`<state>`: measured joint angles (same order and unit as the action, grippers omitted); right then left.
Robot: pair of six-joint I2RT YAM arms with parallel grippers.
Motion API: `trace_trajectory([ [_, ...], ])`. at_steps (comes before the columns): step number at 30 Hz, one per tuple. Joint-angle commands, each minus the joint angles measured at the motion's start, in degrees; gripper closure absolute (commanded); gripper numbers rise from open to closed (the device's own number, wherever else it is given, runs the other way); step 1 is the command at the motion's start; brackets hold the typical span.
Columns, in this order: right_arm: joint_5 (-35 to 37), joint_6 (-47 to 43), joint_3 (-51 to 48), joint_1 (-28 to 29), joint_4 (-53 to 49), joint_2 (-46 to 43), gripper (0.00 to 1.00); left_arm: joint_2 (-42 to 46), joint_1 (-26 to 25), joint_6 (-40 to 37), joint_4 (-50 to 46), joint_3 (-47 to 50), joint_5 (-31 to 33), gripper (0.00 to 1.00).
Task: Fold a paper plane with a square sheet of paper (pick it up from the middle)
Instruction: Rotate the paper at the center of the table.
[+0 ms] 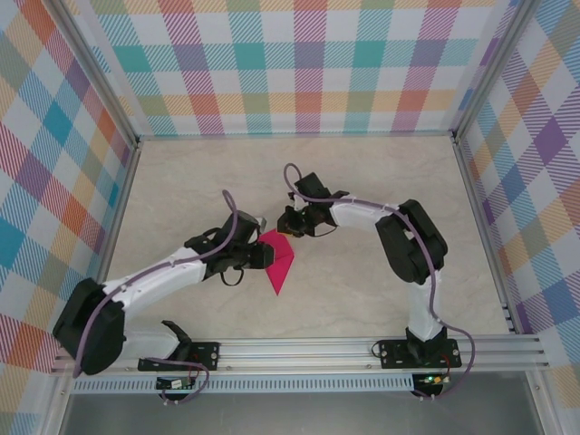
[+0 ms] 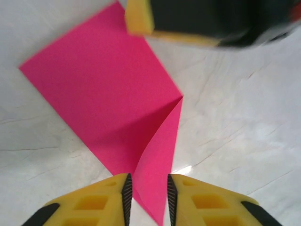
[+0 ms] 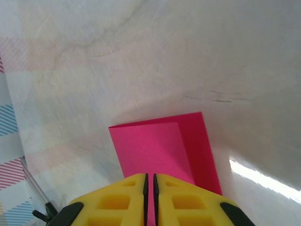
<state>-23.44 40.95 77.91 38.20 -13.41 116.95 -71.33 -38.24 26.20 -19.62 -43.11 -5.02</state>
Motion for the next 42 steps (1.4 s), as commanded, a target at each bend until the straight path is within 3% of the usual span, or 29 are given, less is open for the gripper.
trace_trajectory([
  [1,-1.9,-3.0,4.3,1.3,-6.7,3.2,0.86,5.0,1.0,7.4,-4.3,2.2,3.5,0.66],
  [6,1.2,-3.3,7.6,1.5,-10.9,7.1,0.86,9.7,1.3,11.0,-6.9,3.1,4.3,0.55],
  [11,9.4,-1.2,6.5,1.1,-15.5,7.0,0.87,10.8,1.3,12.9,-8.5,2.7,4.1,0.44],
  [17,21.0,8.3,-3.4,-0.8,-16.6,-0.9,0.84,11.3,1.3,15.9,-6.2,4.3,0.7,0.39],
  [21,20.3,9.6,-9.2,-2.1,-11.8,-7.8,0.85,13.0,0.7,19.1,-1.0,7.7,-2.2,0.40],
  [27,9.3,5.1,-18.3,-2.6,-1.4,-19.8,0.92,14.7,-2.1,24.5,9.1,12.2,-3.8,0.51],
  [33,1.0,8.0,-28.2,-1.3,6.6,-27.7,0.99,10.2,-5.8,27.9,17.2,14.2,-3.8,0.77],
  [42,0.5,12.1,-28.6,4.9,13.5,-22.3,1.00,-2.9,-8.8,28.6,20.9,10.8,-1.3,0.92],
])
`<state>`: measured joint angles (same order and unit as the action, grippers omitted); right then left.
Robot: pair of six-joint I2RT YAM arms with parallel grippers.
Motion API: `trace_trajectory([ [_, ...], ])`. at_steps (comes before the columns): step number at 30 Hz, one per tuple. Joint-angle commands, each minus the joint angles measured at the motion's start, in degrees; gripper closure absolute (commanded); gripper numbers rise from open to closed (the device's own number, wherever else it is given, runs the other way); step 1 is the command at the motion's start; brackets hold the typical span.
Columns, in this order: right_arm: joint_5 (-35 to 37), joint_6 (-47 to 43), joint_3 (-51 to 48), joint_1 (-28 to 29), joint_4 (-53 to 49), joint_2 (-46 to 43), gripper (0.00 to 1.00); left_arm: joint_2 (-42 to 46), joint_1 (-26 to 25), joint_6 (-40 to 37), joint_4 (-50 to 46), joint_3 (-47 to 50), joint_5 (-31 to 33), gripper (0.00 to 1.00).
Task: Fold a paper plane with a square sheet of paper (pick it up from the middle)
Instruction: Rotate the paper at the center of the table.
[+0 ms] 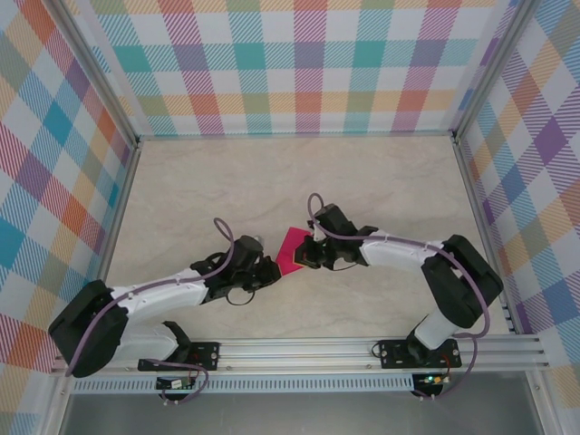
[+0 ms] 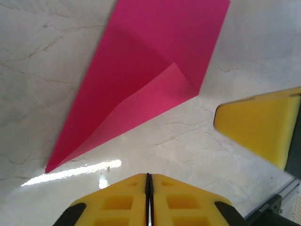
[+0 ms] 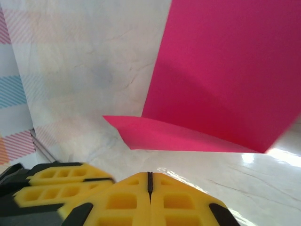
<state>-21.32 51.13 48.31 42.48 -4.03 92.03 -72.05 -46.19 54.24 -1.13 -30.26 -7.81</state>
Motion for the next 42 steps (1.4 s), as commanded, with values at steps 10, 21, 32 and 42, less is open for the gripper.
trace_trajectory([
  [10,0.0,2.3,1.4,1.8,6.6,8.6,1.00,-7.8,-0.9,3.9,7.8,-0.5,4.2,1.00],
  [21,-1.3,2.5,0.3,1.8,11.7,10.4,1.00,-10.8,-0.9,3.0,6.2,-1.0,6.3,1.00],
  [32,-0.8,0.6,-3.1,1.8,14.3,11.7,1.00,-10.3,-0.9,3.0,6.3,-0.6,6.4,1.00],
  [42,-0.5,0.5,-3.2,1.8,13.5,11.4,1.00,-12.2,-0.8,2.5,7.6,-1.7,5.5,1.00],
])
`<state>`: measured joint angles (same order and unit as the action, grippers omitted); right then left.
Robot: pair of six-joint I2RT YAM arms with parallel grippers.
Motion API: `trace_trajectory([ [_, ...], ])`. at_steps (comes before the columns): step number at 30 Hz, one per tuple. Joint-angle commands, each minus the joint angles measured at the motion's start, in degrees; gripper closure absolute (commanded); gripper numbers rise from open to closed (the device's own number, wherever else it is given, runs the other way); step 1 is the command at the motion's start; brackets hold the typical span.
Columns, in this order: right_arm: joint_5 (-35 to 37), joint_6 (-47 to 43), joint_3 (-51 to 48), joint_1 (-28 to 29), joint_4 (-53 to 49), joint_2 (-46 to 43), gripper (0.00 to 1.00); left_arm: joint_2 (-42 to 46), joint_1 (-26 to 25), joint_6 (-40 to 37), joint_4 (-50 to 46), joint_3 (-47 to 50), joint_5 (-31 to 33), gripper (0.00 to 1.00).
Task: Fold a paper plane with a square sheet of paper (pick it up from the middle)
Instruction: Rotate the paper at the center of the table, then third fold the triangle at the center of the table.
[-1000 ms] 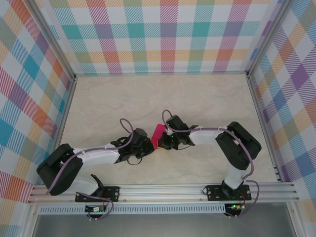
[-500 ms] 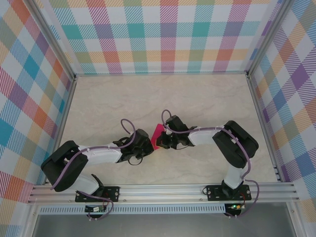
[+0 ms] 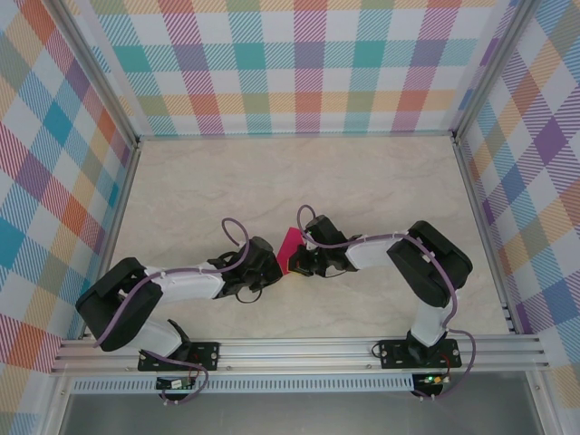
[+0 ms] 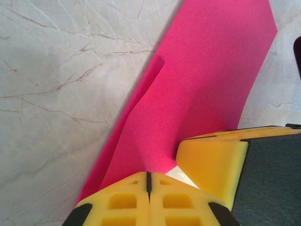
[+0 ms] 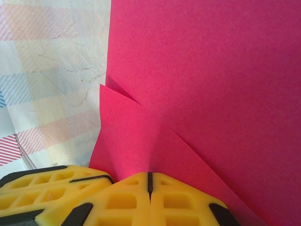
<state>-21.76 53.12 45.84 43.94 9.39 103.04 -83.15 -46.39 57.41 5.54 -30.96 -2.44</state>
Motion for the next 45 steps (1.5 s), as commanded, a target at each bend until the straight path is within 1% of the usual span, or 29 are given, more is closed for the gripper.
trace_trajectory([
  [1,0.0,-1.5,-0.7,0.4,-0.1,0.4,1.00,-1.4,-0.6,-0.5,1.0,-1.0,0.1,1.00],
  [6,0.0,-1.6,-1.0,0.4,-0.3,0.2,1.00,-1.8,-0.6,-0.1,0.6,-0.1,2.1,1.00],
  [13,1.7,-1.4,-1.1,0.4,-2.4,0.1,1.00,-1.0,-0.6,2.0,-3.0,2.6,4.3,1.00],
  [27,3.9,-2.1,-2.1,0.3,-5.7,1.1,1.00,4.7,-0.6,3.8,-12.6,10.7,8.9,1.00],
  [31,5.4,-1.8,-1.5,0.3,-7.7,1.5,1.00,7.9,-0.6,3.9,-16.4,10.7,10.7,1.00],
  [33,5.7,-1.5,-0.8,0.3,-8.9,2.1,1.00,8.7,-0.5,3.9,-16.8,10.6,10.8,1.00],
  [36,5.0,-0.9,0.1,0.3,-8.6,2.0,1.00,7.5,-0.3,3.2,-17.1,9.3,10.1,1.00],
  [39,6.7,-0.4,1.1,0.3,-10.3,0.7,1.00,6.8,0.1,2.6,-20.6,7.9,10.9,1.00],
  [45,7.0,-1.5,2.8,0.3,-13.7,1.5,1.00,9.0,2.1,2.4,-25.3,7.7,11.9,1.00],
])
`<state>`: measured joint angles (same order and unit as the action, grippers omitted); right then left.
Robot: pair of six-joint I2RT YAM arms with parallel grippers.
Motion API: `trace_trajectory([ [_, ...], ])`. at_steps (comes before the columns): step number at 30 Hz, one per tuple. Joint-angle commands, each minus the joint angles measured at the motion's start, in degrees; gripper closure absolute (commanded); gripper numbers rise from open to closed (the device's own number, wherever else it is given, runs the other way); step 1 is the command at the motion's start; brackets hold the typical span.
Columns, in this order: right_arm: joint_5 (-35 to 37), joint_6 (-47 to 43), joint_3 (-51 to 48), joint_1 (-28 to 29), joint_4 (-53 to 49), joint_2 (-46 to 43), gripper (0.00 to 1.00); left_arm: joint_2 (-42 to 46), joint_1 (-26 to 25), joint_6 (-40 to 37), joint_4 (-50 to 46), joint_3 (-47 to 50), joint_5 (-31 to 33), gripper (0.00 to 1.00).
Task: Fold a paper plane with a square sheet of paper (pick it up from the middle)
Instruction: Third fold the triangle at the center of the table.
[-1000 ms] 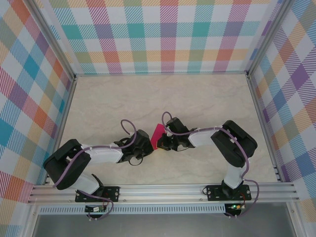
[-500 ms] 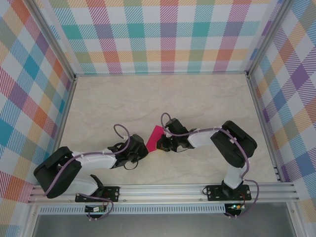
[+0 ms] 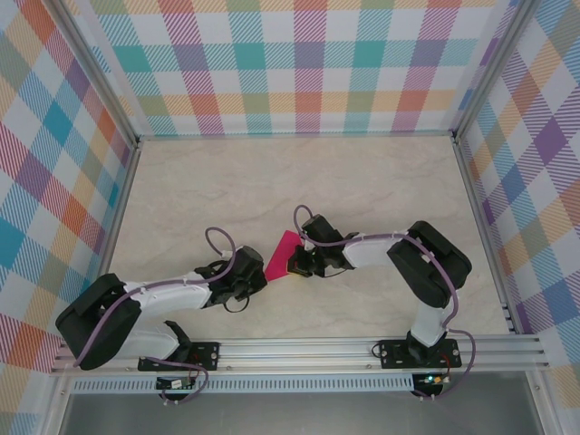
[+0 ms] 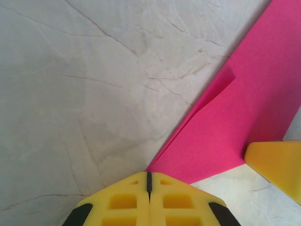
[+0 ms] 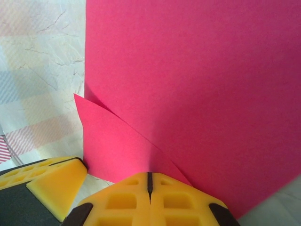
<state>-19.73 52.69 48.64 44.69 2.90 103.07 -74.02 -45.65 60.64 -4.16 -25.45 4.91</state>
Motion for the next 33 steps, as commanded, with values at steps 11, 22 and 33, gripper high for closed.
trace_trajectory([
  [11,5.0,-0.6,1.1,-0.5,-9.1,3.6,1.00,6.5,1.4,-3.8,-16.4,3.5,1.7,1.00],
  [22,4.5,-1.4,1.8,-0.5,-9.0,3.2,1.00,13.1,2.2,-8.0,-7.8,-1.2,-5.6,1.00],
  [33,2.7,-2.4,2.3,-0.5,-8.2,2.4,1.00,-1.2,2.7,-7.1,6.9,-2.1,-5.1,1.00],
])
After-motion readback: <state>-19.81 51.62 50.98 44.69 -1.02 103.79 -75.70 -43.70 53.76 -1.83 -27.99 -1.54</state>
